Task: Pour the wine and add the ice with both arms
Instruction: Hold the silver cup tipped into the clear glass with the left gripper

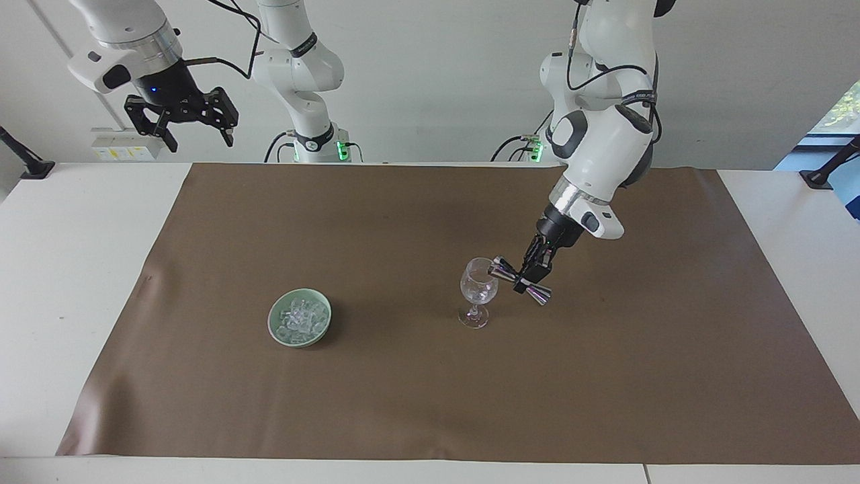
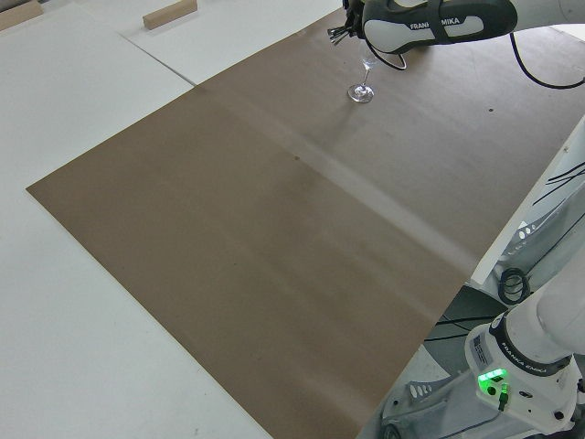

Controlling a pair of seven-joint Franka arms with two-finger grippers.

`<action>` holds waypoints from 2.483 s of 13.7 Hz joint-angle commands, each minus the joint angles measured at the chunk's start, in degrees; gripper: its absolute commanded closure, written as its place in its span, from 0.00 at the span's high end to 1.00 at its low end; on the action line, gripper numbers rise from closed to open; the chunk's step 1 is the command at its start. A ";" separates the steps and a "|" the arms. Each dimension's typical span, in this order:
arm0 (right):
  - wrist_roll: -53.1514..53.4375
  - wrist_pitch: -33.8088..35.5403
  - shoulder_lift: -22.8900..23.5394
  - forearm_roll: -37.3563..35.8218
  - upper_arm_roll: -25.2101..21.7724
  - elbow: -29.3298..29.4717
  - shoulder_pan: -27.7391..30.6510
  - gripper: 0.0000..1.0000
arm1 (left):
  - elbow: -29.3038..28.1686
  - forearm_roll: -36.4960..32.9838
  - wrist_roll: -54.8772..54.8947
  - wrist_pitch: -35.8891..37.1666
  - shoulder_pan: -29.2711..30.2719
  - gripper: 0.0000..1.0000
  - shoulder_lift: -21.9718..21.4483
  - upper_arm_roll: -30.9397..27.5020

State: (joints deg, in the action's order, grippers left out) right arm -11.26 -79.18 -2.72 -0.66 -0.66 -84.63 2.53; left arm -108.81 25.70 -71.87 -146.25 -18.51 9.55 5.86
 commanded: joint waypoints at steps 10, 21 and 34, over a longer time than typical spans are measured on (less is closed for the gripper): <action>0.80 -0.36 -0.71 1.01 0.13 -0.97 0.20 1.00 | 0.80 -5.05 -1.08 -0.08 -1.44 0.00 -0.41 -1.12; 0.80 -0.45 -0.71 1.01 0.13 -0.97 0.20 1.00 | 1.59 -8.13 -1.17 0.00 -1.44 0.00 -0.32 -1.12; 0.80 -0.36 -0.71 1.01 0.13 -0.97 0.20 1.00 | 1.85 -12.08 -1.87 0.79 -2.32 0.00 -0.41 -1.21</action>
State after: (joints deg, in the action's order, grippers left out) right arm -11.26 -79.18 -2.72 -0.66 -0.66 -84.63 2.53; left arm -107.47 15.71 -71.94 -146.22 -19.42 9.55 5.81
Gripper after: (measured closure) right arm 0.000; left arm 0.780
